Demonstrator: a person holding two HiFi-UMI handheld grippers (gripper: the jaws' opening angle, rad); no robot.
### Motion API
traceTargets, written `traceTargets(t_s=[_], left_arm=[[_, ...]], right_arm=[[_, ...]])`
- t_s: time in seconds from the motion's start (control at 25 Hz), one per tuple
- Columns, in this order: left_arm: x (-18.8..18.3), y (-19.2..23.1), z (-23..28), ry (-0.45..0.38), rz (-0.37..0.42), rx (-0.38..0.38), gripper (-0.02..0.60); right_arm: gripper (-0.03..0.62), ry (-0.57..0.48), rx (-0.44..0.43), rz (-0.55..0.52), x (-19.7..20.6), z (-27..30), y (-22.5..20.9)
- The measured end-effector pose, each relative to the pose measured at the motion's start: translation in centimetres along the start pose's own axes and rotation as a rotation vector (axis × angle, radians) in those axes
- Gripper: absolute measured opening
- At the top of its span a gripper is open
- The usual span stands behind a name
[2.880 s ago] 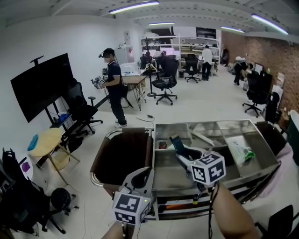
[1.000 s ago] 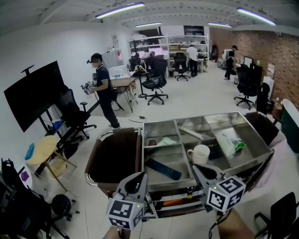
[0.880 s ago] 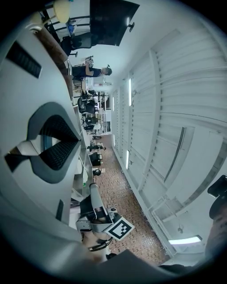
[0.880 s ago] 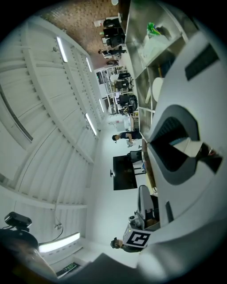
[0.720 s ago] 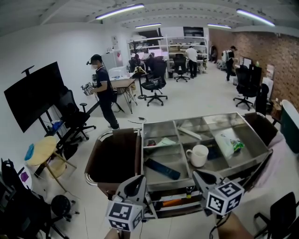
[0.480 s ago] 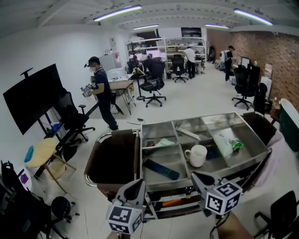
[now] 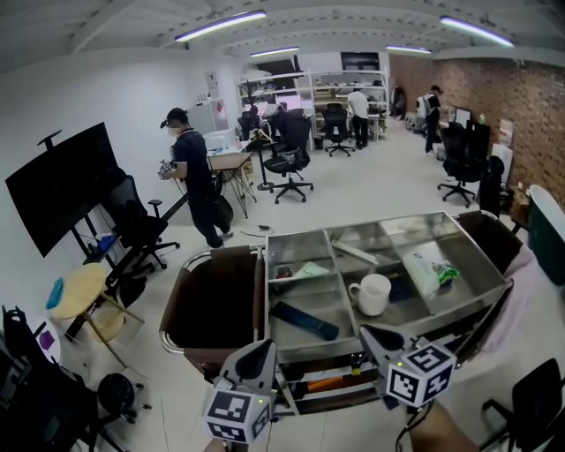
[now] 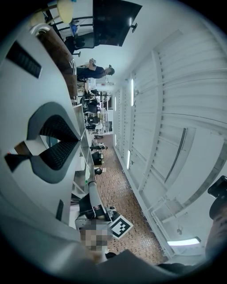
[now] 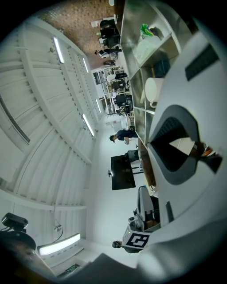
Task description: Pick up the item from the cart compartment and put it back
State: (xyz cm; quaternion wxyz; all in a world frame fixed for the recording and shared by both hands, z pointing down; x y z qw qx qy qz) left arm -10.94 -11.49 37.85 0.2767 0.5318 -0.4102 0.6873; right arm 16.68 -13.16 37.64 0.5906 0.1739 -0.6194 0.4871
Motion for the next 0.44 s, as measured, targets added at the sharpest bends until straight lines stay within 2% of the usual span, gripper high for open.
traceTargets(t_s=[0.24,0.44], left_arm=[[0.40,-0.16,0.11,0.022,-0.009,0.005,0.000],[0.84,-0.45,0.47,0.003,-0.011,0.013,0.000]], right_arm=[[0.015,-0.005,-0.001,0.003,-0.14,-0.14,0.07],[0.015,-0.004,0.002,0.000,-0.16,-0.54,-0.13]])
Point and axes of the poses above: the fingertips, and each gripper's own axes: z forward along the fingers, y to its left, x out of its underside, the point moved 10 cm from there along -z, backward along the fingers, and after that the axes turned 14 degrees about z, right-handed, at the moved point
